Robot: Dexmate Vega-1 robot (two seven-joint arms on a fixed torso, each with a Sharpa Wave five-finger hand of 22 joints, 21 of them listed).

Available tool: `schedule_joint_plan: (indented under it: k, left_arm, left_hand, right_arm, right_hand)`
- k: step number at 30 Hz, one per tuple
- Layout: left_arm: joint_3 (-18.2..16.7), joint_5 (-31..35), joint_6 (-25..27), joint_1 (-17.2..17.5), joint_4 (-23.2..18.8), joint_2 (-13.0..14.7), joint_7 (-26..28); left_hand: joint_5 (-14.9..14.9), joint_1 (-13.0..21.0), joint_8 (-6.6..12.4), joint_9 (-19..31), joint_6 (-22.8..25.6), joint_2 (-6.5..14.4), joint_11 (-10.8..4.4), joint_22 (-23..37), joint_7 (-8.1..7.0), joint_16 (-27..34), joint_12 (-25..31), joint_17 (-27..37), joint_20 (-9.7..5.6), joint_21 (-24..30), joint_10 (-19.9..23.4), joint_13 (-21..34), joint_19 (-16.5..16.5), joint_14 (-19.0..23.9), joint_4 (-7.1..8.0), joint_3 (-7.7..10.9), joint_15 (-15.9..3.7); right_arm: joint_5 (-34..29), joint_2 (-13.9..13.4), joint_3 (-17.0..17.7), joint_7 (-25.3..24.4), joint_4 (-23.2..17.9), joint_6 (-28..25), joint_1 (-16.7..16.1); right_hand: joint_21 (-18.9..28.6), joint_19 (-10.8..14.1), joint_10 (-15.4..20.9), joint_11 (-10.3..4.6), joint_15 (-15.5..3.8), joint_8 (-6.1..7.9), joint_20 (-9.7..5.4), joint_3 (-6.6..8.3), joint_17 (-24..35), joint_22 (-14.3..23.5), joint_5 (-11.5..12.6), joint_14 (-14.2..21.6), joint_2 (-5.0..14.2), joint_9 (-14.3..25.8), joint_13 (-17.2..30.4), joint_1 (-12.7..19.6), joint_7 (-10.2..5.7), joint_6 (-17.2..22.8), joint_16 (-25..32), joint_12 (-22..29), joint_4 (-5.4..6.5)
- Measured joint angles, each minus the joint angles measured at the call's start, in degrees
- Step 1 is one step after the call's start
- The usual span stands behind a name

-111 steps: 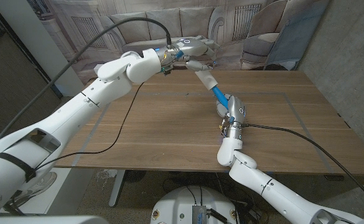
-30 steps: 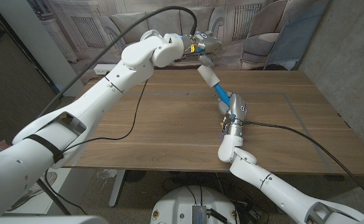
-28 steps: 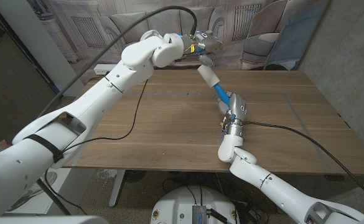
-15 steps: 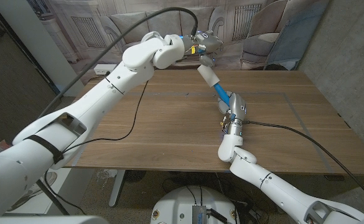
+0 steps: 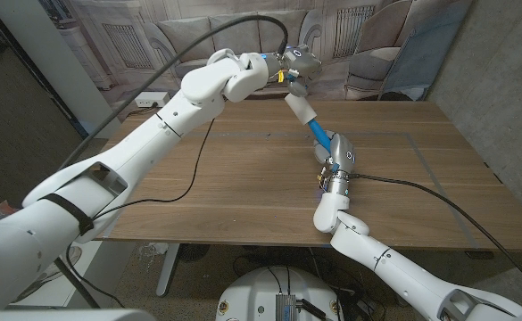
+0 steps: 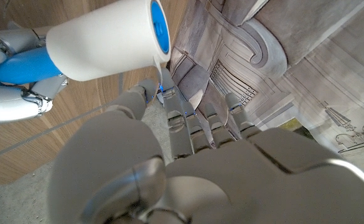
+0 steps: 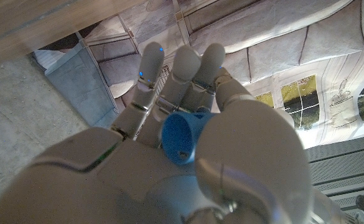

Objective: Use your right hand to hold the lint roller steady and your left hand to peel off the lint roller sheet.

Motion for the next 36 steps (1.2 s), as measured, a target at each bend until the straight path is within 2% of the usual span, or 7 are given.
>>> schedule_joint_plan:
  k: [3,15,25,28,30,33,36]
  left_arm:
    - [0.01,0.76,-0.13,0.35,0.04,-0.02,0.81]
    - [-0.96,1.10,-1.77,1.93,-0.04,0.15,5.17]
    - [-2.22,1.18,-2.86,3.79,-0.94,1.17,10.83]
    - [-2.46,1.49,-2.94,4.31,-1.56,1.54,12.26]
    - [-2.46,1.49,-2.94,4.51,-2.31,1.66,12.26]
    - [-2.46,4.10,-1.74,4.75,-3.03,1.75,11.45]
    - [-2.52,4.51,-1.31,4.77,-3.55,1.71,9.81]
  left_hand:
    - [-1.20,0.80,1.39,0.83,1.09,0.42,-0.76,-0.23,-0.53,0.34,0.36,0.43,0.00,0.41,0.76,0.00,0.83,0.51,-0.05,-0.62,0.13]
    - [-4.37,6.73,6.48,4.67,5.52,1.73,-3.82,-0.26,1.18,1.63,2.20,1.43,-1.03,1.95,5.26,0.25,3.07,2.97,-0.35,-0.92,-0.04]
    - [-5.21,8.91,7.17,5.50,6.04,1.96,-4.96,-0.26,2.40,1.63,3.54,1.07,-1.93,2.84,7.20,0.68,3.98,4.08,-0.50,-1.07,-0.17]
    - [-6.68,9.26,7.17,5.18,6.36,1.57,-4.95,-0.46,2.07,1.59,3.69,1.18,-1.92,3.13,7.79,0.68,3.96,4.08,0.31,-2.53,-0.17]
    - [-8.69,8.04,4.99,3.03,4.61,0.61,-4.18,-0.53,0.73,0.45,3.06,1.09,-1.55,3.27,5.31,0.68,2.67,3.64,1.46,-3.82,-0.10]
    - [-10.40,5.05,0.65,0.30,-0.36,-0.78,-2.11,-0.53,1.85,-0.85,2.13,0.80,-1.55,3.28,2.84,0.68,1.05,2.08,2.28,-4.64,-0.07]
    - [-10.85,3.19,-1.53,-1.11,-2.64,-1.44,-0.75,-0.53,2.24,-1.46,1.48,0.58,-1.51,2.95,0.89,0.68,0.03,0.98,2.66,-5.02,-0.08]
  right_arm:
    - [0.00,-0.04,0.06,-0.02,-0.03,-0.02,-0.07]
    - [0.00,-0.12,0.17,-0.25,-0.38,-0.01,-0.26]
    - [0.09,-0.11,0.20,0.38,-0.52,-0.59,-0.26]
    - [0.19,-0.08,0.17,0.53,-0.52,-0.62,-0.21]
    - [0.19,-0.08,0.17,0.54,-0.52,-0.64,-0.21]
    - [0.17,-0.07,0.07,0.54,-0.56,-0.71,-0.12]
    - [0.05,-0.08,0.04,0.52,-0.68,-0.79,-0.12]
  right_hand:
    - [0.00,0.00,0.00,0.00,0.00,0.00,0.00,0.00,-0.01,0.00,0.00,0.00,0.00,0.00,0.00,0.00,0.06,-0.06,0.00,0.00,0.00]
    - [0.00,0.00,0.00,0.00,0.00,-0.17,0.00,0.00,-0.01,0.00,-0.01,0.00,0.00,-0.12,0.00,0.00,-0.25,0.25,0.00,0.00,0.00]
    - [0.00,0.00,0.00,0.00,0.00,0.01,0.00,0.00,-0.01,0.00,-0.01,0.00,0.00,0.14,0.00,0.00,-0.24,0.24,-0.45,0.00,0.00]
    - [0.00,0.00,0.00,0.00,0.00,0.02,0.00,0.00,-0.01,0.00,-0.01,0.00,0.00,0.02,0.00,0.00,-0.24,0.24,-0.45,0.00,-0.01]
    - [0.00,0.00,0.00,0.00,0.00,0.02,0.00,0.00,-0.01,0.00,-0.01,0.00,0.00,0.01,0.00,0.00,-0.23,0.24,-0.45,0.00,-0.01]
    - [0.00,0.00,0.00,0.00,0.00,0.02,0.00,0.00,-0.01,0.00,-0.01,0.00,0.00,0.00,0.00,0.00,-0.23,0.23,-0.45,0.00,-0.01]
    - [0.00,0.00,0.00,0.00,0.00,0.02,0.00,0.01,-0.01,0.00,-0.02,0.00,0.00,0.00,0.00,0.00,-0.23,0.23,-0.45,0.00,-0.01]
